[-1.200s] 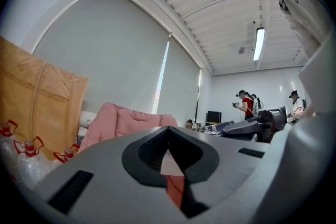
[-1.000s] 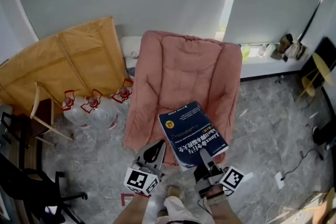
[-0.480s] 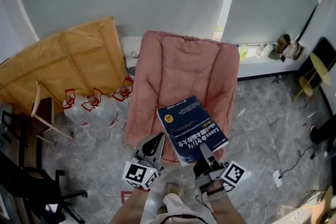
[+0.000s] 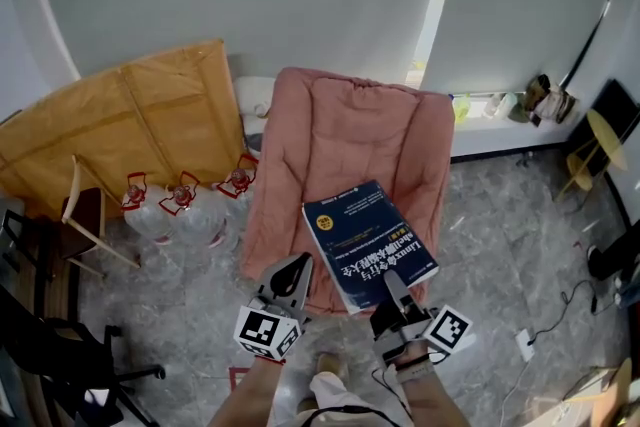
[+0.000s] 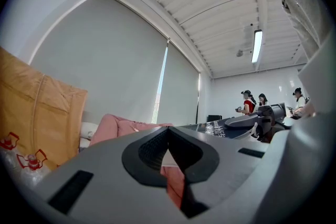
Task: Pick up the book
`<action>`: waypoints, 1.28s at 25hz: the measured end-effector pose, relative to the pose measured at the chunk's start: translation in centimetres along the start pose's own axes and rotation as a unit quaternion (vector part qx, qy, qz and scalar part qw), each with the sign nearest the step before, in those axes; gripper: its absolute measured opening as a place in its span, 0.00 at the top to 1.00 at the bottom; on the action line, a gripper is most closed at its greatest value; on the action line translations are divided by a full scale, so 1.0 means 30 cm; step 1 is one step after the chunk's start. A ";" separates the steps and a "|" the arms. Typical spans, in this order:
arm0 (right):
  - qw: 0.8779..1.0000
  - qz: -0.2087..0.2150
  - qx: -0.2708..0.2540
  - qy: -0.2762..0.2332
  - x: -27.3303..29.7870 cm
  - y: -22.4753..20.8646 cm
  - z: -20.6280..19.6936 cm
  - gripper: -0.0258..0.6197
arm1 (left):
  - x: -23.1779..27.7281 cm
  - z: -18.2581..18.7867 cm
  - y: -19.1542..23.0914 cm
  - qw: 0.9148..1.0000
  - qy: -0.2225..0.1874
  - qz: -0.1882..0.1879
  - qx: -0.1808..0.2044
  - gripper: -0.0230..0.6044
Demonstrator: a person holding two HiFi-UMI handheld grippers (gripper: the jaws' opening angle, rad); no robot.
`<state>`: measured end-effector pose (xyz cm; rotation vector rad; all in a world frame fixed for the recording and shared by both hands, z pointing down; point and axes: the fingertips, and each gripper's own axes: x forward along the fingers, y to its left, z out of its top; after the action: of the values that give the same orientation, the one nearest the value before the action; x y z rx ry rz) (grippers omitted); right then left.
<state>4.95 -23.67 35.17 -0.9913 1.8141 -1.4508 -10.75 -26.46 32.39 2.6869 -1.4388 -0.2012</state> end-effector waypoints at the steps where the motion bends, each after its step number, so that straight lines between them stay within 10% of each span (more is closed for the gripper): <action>1: 1.000 0.001 -0.001 0.000 0.001 0.008 0.001 0.68 | 0.000 0.003 -0.001 1.000 0.000 -0.001 0.000 0.95; 32: 1.000 0.020 -0.010 -0.012 -0.074 0.118 0.019 0.68 | -0.044 0.072 -0.068 1.000 -0.016 0.002 -0.015 0.95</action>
<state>5.98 -21.66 31.60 -0.9728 1.8254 -1.3939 -10.14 -24.27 30.06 2.6684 -1.4372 -0.2641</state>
